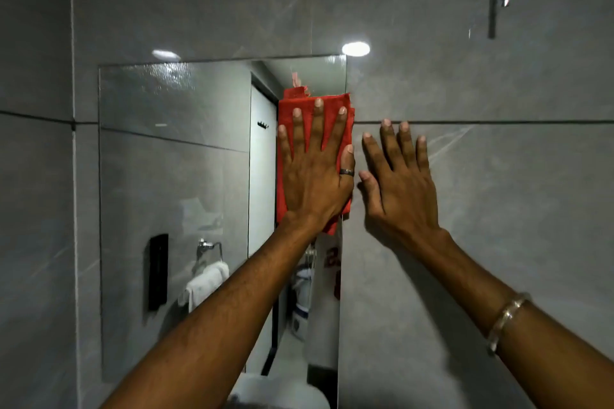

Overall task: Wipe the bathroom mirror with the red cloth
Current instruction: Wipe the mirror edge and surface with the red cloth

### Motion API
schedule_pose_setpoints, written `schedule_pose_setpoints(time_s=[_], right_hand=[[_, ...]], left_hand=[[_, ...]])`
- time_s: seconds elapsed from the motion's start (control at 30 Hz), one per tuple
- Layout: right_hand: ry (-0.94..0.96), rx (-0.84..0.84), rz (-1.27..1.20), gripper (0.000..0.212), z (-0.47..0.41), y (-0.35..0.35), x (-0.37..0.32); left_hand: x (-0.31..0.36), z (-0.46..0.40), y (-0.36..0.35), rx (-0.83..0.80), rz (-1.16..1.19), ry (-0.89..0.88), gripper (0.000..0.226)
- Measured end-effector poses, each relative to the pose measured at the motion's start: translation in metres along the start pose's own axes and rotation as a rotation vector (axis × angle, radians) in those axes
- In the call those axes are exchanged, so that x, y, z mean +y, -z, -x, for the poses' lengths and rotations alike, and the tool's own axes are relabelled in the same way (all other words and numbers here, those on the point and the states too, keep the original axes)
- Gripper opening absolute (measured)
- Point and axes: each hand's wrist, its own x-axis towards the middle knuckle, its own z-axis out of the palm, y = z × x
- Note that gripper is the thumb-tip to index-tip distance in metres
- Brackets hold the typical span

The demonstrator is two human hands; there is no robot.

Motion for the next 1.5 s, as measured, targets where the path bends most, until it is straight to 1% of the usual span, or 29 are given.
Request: schedule_pose_setpoints(time_s=[0.17, 0.3, 0.43, 0.57, 0.7, 0.9, 1.0, 1.1, 1.2, 1.37, 1.5], right_hand=[[-0.023, -0.026, 0.0, 0.065, 0.035, -0.005, -0.009], [0.019, -0.019, 0.01, 0.064, 0.068, -0.01, -0.014], [0.037, -0.101, 0.045, 0.065, 0.101, -0.017, -0.018], [0.007, -0.161, 0.094, 0.066, 0.132, -0.021, -0.02], [-0.001, -0.199, 0.148, 0.064, 0.158, -0.026, -0.016], [0.014, -0.18, 0.18, 0.062, 0.171, -0.031, -0.015], [0.018, -0.173, 0.174, 0.062, 0.168, -0.03, -0.015], [0.019, -0.181, 0.165, 0.063, 0.169, -0.028, -0.015], [0.059, -0.183, 0.106, 0.066, 0.156, -0.024, -0.011], [0.008, -0.104, 0.027, 0.066, 0.083, -0.005, -0.006], [0.04, -0.07, -0.014, 0.065, 0.016, 0.009, -0.007]], left_hand=[[0.007, 0.058, -0.003, -0.049, -0.012, 0.041, 0.063], [0.012, 0.097, -0.006, -0.094, -0.015, 0.085, 0.062], [0.017, 0.145, -0.005, -0.147, 0.006, 0.097, 0.061], [0.015, 0.209, -0.008, -0.202, 0.014, 0.081, 0.061], [0.005, 0.276, -0.016, -0.181, 0.035, 0.017, 0.061], [0.006, 0.366, -0.026, -0.285, 0.036, 0.037, 0.057], [0.011, 0.388, -0.025, -0.311, 0.027, 0.055, 0.053], [0.013, 0.388, -0.023, -0.324, 0.032, 0.067, 0.056], [0.011, 0.36, -0.02, -0.286, 0.045, 0.068, 0.062], [0.008, 0.264, -0.015, -0.243, 0.034, 0.052, 0.065], [0.004, 0.172, -0.007, -0.208, 0.026, 0.031, 0.065]])
